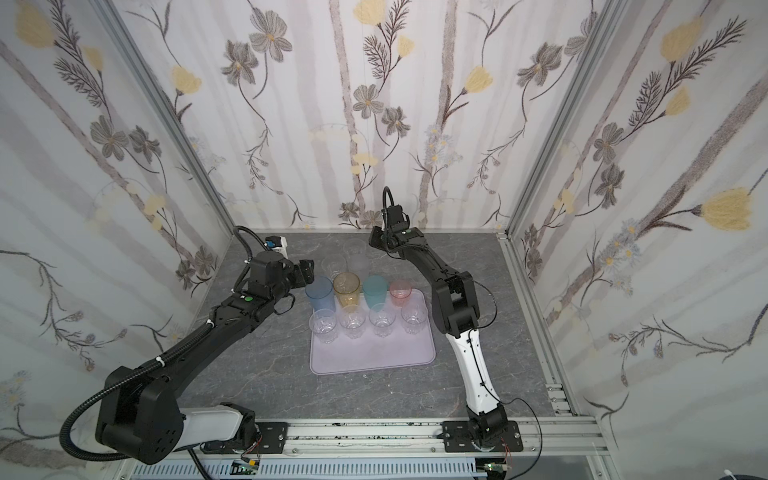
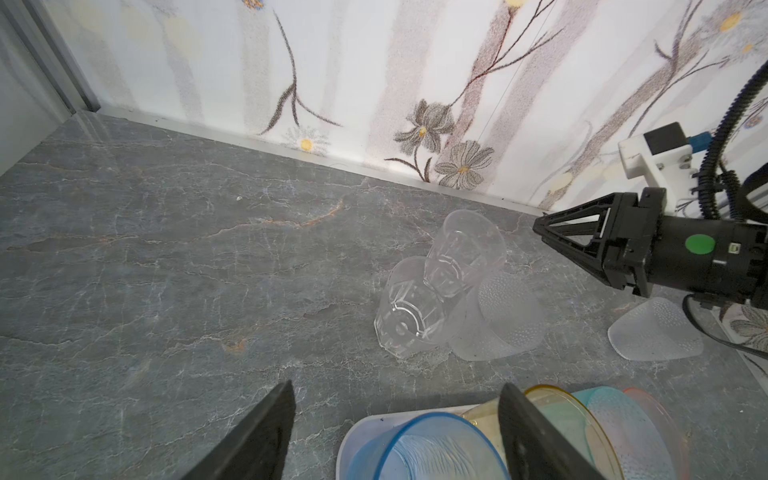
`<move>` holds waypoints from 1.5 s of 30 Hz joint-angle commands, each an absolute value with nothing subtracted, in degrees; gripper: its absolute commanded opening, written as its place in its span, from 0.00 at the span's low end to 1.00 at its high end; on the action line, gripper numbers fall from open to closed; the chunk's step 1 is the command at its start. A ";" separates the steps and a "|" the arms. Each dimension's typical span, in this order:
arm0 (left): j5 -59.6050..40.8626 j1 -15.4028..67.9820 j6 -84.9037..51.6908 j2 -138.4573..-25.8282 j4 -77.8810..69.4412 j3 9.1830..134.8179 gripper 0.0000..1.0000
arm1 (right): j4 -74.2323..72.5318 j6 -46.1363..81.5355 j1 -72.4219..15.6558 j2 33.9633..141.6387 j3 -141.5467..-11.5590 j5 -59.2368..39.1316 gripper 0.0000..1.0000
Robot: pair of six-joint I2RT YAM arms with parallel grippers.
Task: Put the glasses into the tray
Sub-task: 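Lift the clear glass with the right gripper and carry it toward the tray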
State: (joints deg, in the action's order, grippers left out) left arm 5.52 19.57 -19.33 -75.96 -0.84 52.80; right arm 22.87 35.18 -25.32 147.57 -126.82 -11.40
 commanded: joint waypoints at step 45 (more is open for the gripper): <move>6.13 19.90 -20.40 -71.39 -4.24 48.85 0.80 | 24.26 30.72 -24.39 140.03 -126.12 -7.61 0.04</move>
State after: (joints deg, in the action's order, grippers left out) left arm 4.95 19.84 -19.70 -72.86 -3.18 49.56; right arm 25.85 31.77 -24.40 144.51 -127.24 -7.29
